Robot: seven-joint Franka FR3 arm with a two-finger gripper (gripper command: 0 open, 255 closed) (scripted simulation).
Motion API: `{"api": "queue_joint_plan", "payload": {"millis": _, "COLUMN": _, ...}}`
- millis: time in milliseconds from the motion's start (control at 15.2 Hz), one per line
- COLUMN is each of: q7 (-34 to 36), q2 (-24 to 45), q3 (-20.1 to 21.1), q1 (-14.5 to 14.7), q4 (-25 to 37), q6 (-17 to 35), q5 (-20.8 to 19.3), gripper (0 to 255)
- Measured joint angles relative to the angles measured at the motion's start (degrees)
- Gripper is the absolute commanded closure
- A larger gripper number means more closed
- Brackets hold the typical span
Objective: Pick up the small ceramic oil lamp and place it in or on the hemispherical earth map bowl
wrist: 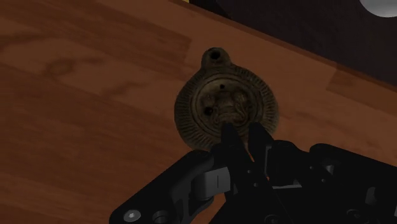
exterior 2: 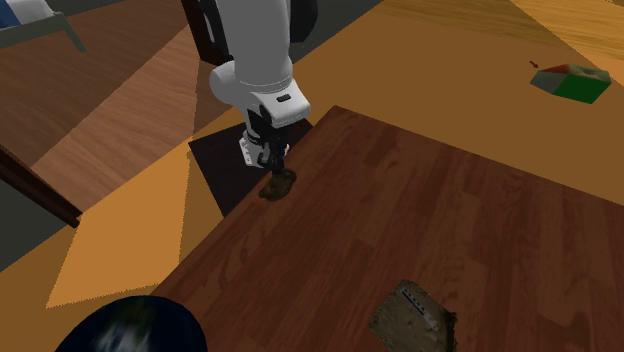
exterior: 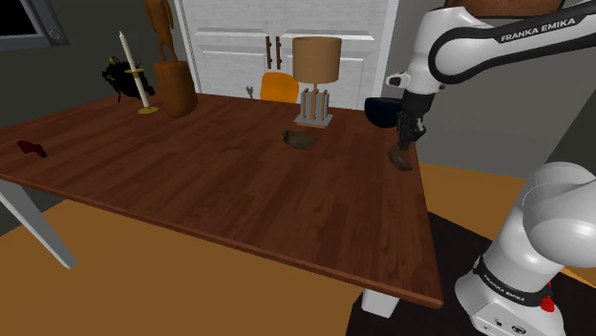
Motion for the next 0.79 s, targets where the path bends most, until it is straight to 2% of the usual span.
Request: {"api": "queue_joint_plan", "payload": {"millis": 792, "q7": -0.4, "q2": -0.9, "q3": 1.5, "q1": 0.6, "q4": 8.8, "q6": -9.7, "q5": 1.4, "gripper": 255}}
